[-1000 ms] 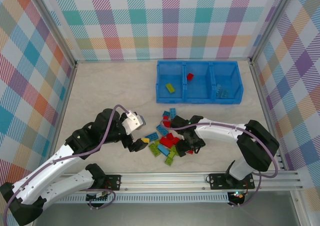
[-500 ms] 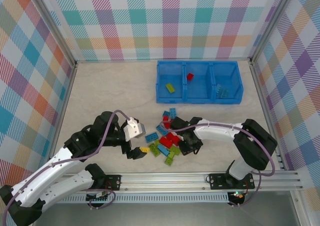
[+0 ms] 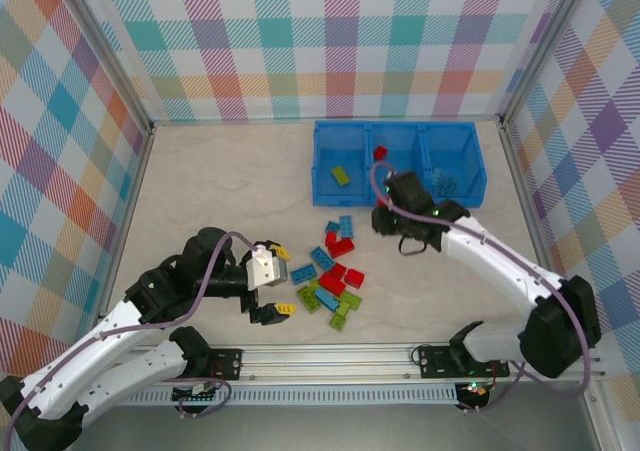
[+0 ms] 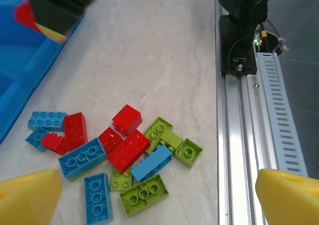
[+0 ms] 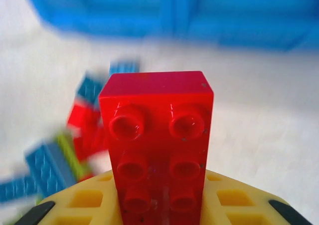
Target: Sort the legos into containers by color
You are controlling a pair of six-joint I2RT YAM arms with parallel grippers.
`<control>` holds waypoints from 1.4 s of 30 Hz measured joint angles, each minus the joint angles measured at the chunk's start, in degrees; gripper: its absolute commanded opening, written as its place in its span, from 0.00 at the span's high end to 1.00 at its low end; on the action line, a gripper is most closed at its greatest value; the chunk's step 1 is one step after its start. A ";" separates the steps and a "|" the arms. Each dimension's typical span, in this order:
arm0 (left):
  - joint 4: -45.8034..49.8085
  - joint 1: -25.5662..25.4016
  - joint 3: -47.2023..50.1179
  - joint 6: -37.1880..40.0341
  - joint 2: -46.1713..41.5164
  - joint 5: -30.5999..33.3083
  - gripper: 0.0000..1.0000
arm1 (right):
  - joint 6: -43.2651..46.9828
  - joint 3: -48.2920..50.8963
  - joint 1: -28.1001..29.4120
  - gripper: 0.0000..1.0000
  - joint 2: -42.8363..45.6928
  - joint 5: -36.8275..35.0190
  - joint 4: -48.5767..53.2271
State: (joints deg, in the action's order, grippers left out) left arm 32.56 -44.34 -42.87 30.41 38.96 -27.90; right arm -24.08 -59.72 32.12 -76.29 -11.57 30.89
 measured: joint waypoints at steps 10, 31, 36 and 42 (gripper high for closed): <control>-2.99 0.00 0.92 -3.69 -1.14 8.09 0.00 | 2.97 -12.79 -11.47 0.53 -24.30 -1.90 -10.80; 3.06 0.00 -18.49 -42.45 23.56 33.11 0.02 | 0.28 7.54 -1.53 0.32 13.22 17.42 -12.46; 2.19 0.00 -17.07 -66.62 31.15 35.82 0.01 | -2.60 14.80 2.51 0.25 18.32 20.37 -7.61; 2.14 0.00 -14.47 -80.37 37.59 38.84 0.01 | -2.03 16.28 9.62 0.22 17.55 18.95 -3.85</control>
State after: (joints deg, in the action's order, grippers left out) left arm 34.70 -44.34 -57.34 -49.95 76.55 10.94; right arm -26.11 -43.44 41.74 -58.74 7.38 27.05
